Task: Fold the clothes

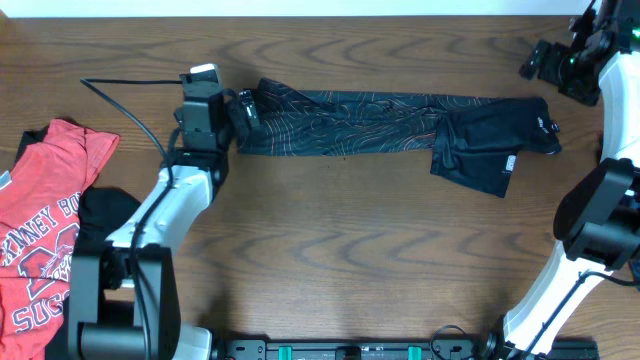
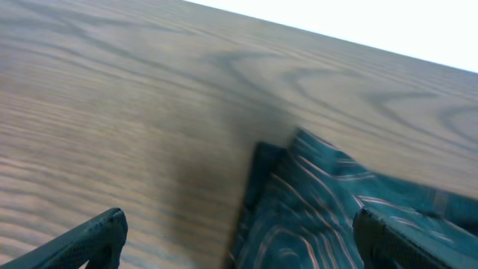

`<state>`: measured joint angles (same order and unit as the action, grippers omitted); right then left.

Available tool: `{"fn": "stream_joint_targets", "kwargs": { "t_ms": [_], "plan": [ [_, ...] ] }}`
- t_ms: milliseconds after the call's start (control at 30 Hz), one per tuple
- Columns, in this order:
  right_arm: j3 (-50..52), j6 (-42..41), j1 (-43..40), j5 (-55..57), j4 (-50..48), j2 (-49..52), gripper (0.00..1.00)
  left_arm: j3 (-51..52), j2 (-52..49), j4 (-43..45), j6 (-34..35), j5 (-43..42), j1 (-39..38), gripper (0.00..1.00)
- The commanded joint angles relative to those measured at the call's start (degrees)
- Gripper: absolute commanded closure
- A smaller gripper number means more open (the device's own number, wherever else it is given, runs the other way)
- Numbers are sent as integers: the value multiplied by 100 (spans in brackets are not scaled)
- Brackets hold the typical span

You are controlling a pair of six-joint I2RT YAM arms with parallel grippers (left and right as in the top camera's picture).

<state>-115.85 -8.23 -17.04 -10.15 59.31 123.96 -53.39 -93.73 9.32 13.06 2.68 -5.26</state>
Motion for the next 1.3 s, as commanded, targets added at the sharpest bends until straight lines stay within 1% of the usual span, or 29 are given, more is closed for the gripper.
{"fn": "stream_joint_targets", "kwargs": {
  "t_ms": [0,167,300,433,567,667,733,800,833,867,900,967,1200,1233,1267],
  "plan": [
    [142,404,-35,-407,264,-9,1,-63,4,-393,-96,-813,162,2],
    [603,363,22,-798,542,-11,1,-66,24,-1027,-57,-828,170,2],
    [1178,367,55,-885,730,-35,1,-66,212,-1305,-52,-831,170,2],
    [2277,313,50,-1169,227,-334,1,-63,603,-1432,-57,-822,173,2],
    [3762,74,52,-1222,-706,-1191,1,-63,944,-1569,-59,-802,188,2],
    [4527,-219,52,-1241,-1119,-1751,1,-63,994,-1668,-57,-804,210,2],
    [4868,-256,59,-1237,-1276,-1956,1,-63,992,-1727,-57,-807,214,2],
    [5088,-284,55,-1237,-1331,-1987,1,-63,994,-1768,-57,-807,214,2],
    [5189,-304,57,-1239,-1351,-1976,8,-63,994,-1788,-59,-807,214,2],
    [5278,-356,57,-1239,-1384,-1965,16,-63,994,-1810,-59,-807,214,2],
    [5362,-378,57,-1241,-1423,-1963,16,-63,994,-1818,-59,-807,214,2],
    [5473,-402,57,-1235,-1436,-1963,1,-63,994,-1856,-57,-807,214,2],
    [5517,-463,7,-1235,-1521,-1965,1,-63,994,-1954,-57,-811,214,2],
    [5517,-463,7,-1235,-1565,-1965,5,-63,994,-1958,-57,-811,214,2],
    [5517,-461,9,-1226,-1639,-1965,14,-63,994,-1965,-57,-813,214,2]
  ]
}}
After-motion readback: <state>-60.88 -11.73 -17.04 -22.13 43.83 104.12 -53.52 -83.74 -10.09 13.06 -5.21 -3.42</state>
